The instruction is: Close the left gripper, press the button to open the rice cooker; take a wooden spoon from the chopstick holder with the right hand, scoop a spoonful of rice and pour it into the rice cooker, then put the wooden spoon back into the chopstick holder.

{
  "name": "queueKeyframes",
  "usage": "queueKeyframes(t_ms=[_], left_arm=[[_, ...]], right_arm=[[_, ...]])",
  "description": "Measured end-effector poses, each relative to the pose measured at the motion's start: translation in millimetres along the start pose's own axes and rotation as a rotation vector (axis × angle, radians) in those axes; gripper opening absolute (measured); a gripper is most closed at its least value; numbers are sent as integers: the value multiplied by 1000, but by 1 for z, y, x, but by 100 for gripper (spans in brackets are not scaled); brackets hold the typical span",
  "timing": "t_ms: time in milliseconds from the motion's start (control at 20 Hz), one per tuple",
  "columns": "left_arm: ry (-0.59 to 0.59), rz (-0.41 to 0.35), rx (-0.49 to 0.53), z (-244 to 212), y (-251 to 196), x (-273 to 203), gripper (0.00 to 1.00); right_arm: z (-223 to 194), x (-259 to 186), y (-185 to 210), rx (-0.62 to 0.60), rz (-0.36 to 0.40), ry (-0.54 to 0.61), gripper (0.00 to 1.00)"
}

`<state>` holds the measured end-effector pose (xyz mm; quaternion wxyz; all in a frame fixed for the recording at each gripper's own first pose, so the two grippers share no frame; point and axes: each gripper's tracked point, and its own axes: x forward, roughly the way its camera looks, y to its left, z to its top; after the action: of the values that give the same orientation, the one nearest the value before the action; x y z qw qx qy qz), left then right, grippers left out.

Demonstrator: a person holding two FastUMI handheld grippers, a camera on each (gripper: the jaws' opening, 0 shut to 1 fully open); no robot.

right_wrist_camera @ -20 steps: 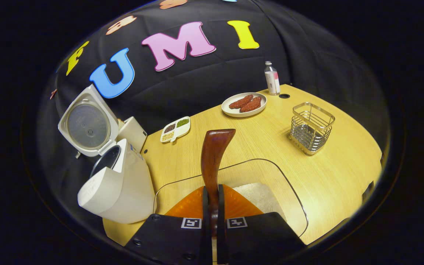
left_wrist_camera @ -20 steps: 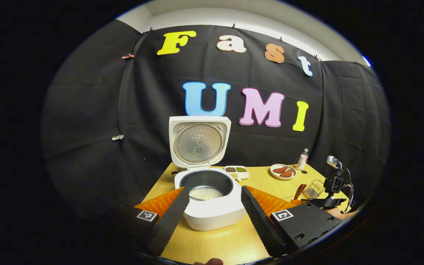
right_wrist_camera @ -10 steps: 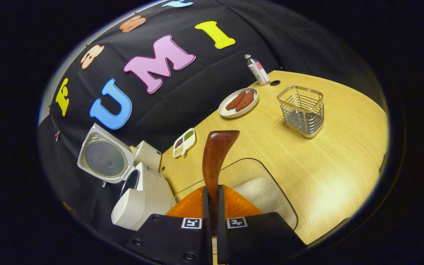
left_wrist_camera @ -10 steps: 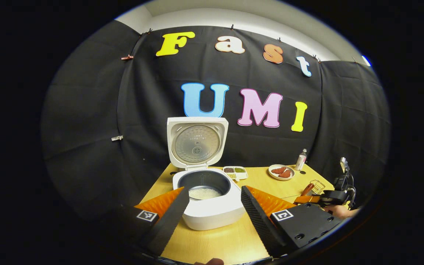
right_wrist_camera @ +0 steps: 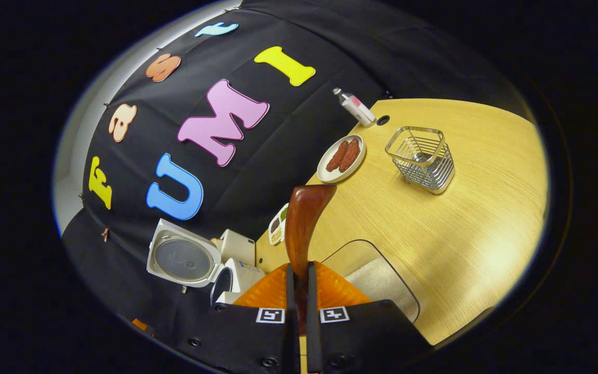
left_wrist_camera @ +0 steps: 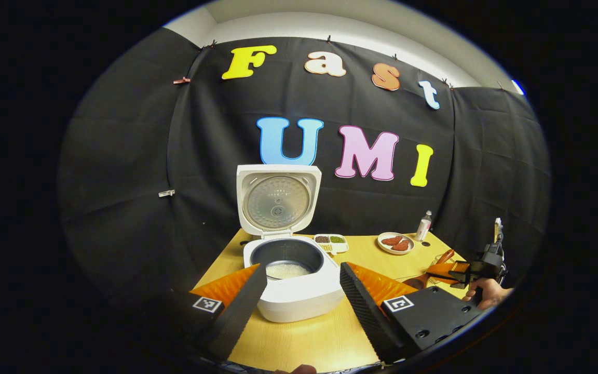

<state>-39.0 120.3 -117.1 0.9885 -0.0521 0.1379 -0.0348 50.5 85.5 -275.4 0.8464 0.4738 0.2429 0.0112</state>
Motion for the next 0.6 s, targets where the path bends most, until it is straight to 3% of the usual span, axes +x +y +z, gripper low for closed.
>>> queueKeyframes(t_ms=[300, 600], left_arm=[[-3, 13, 2, -3, 6, -4, 98], [0, 24, 4, -7, 11, -6, 97]], right_arm=[[17, -12, 42, 71, 64, -24, 10], [28, -5, 120, 77, 166, -25, 10]])
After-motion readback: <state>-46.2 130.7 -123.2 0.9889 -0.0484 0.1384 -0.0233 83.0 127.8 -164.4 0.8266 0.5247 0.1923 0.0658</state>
